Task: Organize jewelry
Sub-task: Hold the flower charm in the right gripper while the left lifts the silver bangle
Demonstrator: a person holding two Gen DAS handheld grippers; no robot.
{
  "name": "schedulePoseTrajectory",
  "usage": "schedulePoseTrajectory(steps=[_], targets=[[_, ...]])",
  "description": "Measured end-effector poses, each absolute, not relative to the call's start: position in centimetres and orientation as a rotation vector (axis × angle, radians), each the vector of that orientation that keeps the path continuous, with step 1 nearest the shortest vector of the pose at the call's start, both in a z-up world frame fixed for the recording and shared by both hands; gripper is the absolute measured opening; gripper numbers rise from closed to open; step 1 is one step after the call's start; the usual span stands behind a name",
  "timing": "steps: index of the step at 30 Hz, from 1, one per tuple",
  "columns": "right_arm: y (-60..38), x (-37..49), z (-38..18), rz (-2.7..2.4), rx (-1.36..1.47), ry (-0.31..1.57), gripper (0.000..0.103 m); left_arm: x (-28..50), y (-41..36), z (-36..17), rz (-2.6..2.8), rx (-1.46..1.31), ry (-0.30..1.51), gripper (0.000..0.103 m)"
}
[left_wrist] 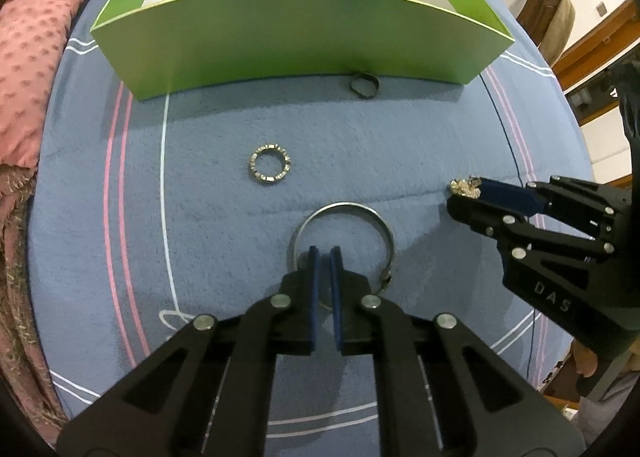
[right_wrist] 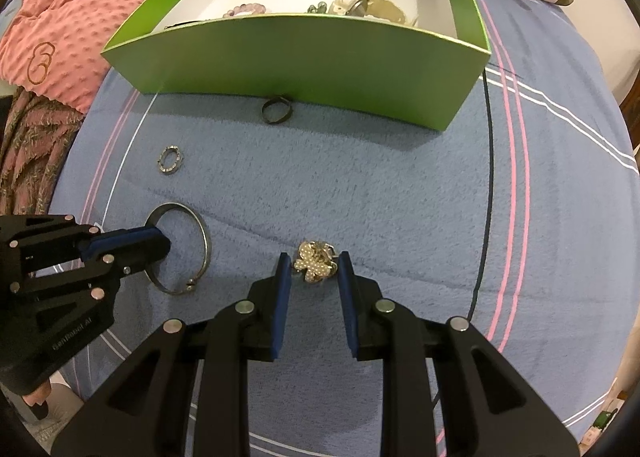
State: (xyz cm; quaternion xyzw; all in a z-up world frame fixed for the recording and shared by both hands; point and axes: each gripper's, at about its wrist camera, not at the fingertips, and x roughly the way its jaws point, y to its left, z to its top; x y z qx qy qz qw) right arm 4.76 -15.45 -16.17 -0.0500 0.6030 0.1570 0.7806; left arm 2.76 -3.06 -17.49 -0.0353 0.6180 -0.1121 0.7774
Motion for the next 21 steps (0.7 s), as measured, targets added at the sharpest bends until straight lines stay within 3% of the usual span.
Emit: schedulePoseTrajectory(steps=[18, 20, 21], targets=[[-15.5, 4.8, -16.0, 0.354, -0.120, 1.298, 0.024, 2.3, -1.6, -17.2, -0.242, -0.140, 1.332, 0.001], [-15.5, 4.8, -16.1, 0.357, -0.118, 1.299, 0.024, 2.3, -1.5, -16.6, -0.239, -0.127, 1.306, 0.010], [-15.6, 4.8, -16.1, 0.358, -0.116, 1.301, 0.024, 2.3, -1.5, -16.2, -0.245, -0.123, 1.289, 0.022]])
